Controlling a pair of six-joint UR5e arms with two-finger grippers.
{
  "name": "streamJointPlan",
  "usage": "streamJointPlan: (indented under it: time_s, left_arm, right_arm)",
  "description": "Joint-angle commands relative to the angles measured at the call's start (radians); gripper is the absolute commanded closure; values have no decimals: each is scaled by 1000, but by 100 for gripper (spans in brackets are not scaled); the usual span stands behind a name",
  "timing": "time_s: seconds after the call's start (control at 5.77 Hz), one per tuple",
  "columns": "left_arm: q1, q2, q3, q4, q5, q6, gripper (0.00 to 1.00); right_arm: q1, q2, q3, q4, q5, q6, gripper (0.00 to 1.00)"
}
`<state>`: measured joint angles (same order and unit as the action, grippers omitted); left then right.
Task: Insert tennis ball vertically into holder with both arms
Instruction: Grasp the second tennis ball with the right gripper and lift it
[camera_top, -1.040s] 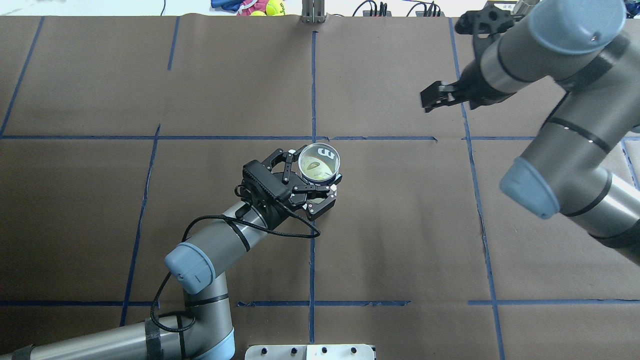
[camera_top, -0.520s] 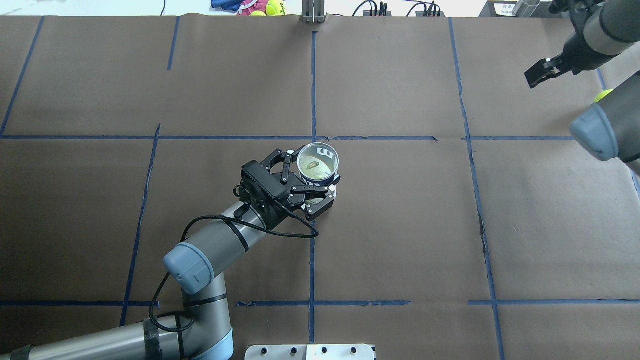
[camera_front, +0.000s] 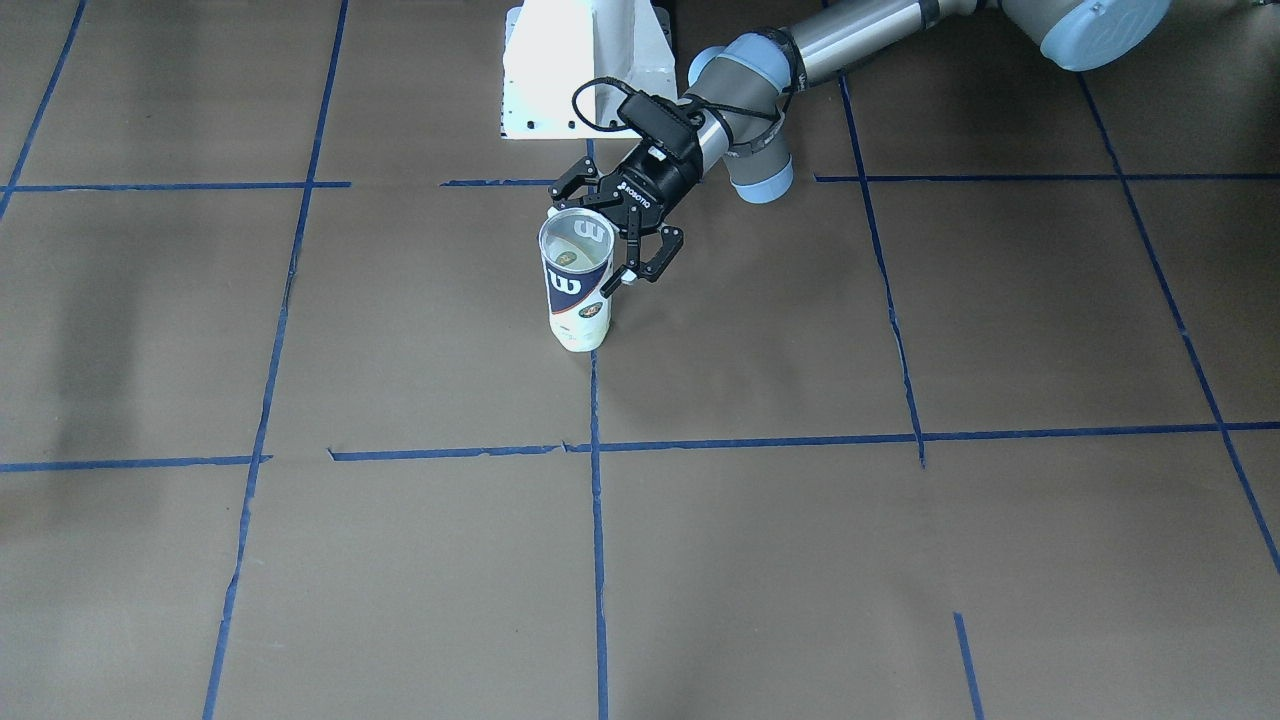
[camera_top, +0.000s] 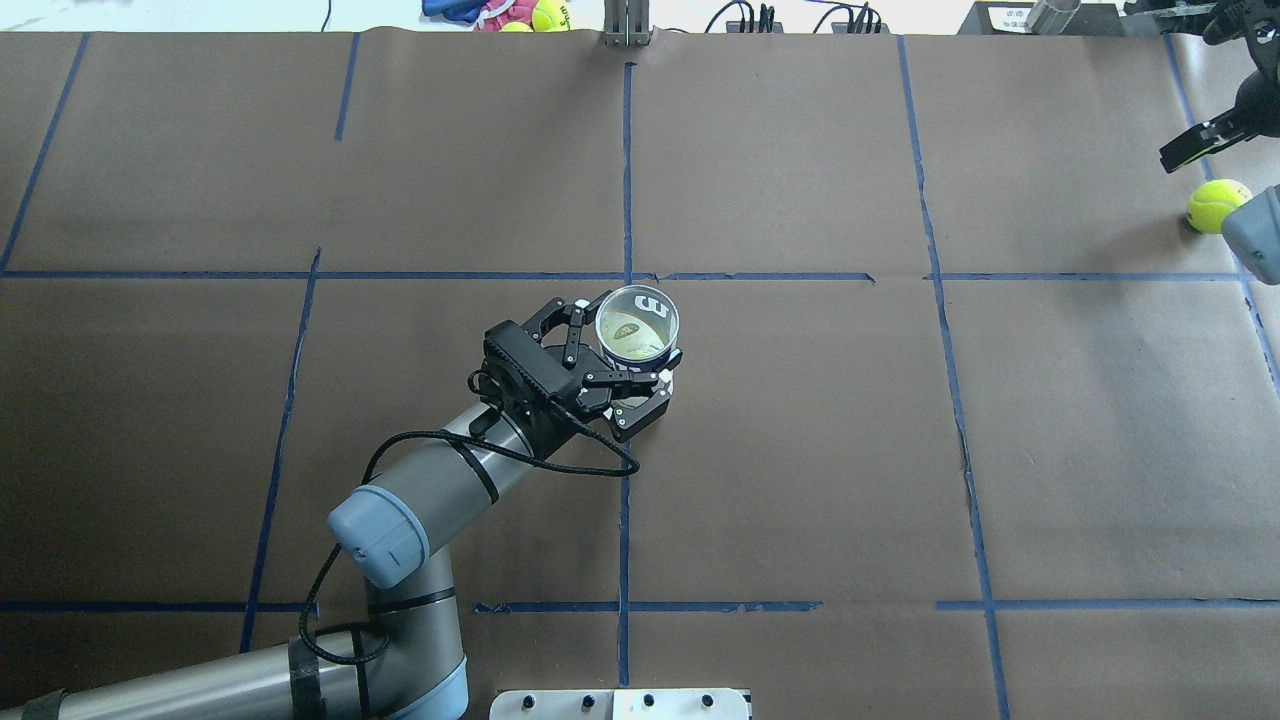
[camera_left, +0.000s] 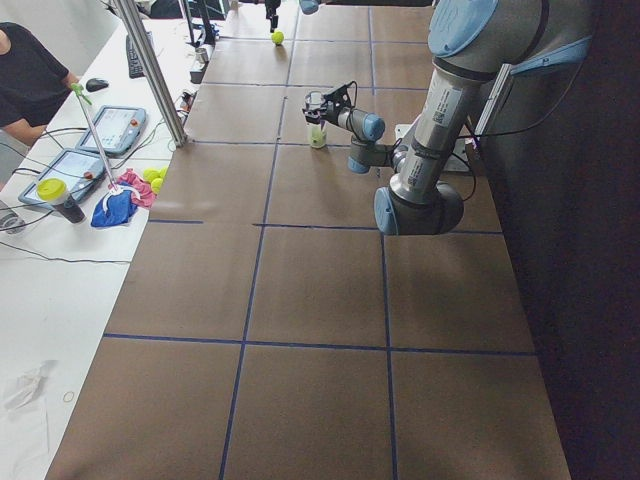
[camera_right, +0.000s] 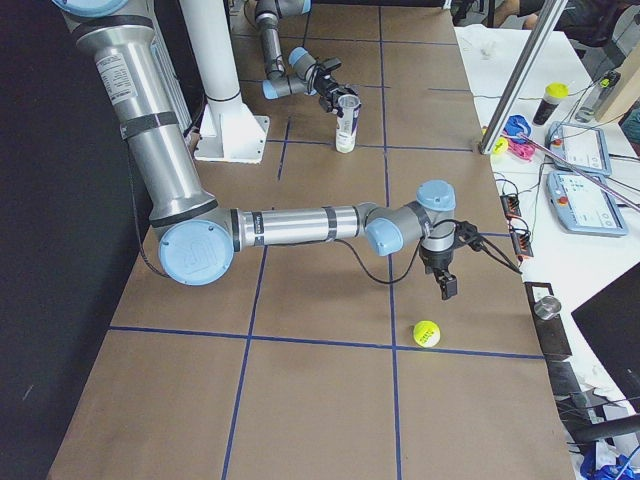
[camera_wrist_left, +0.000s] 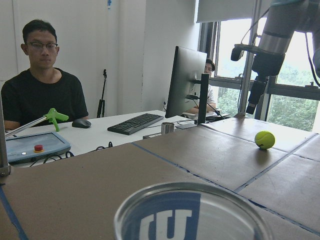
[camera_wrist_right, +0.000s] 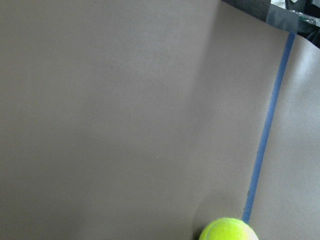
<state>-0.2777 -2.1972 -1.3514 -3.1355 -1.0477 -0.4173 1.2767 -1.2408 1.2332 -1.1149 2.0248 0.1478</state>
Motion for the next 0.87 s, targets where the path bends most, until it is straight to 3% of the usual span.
streamJointPlan:
  time_s: [0.0, 0.69]
  left_arm:
    - [0, -1, 0, 0, 0, -1, 4]
    - [3, -6, 0, 0, 0, 0, 4]
  right_arm:
    - [3, 3, -130, 119, -11, -30, 3]
    - [-37, 8, -210, 141, -72, -47, 1]
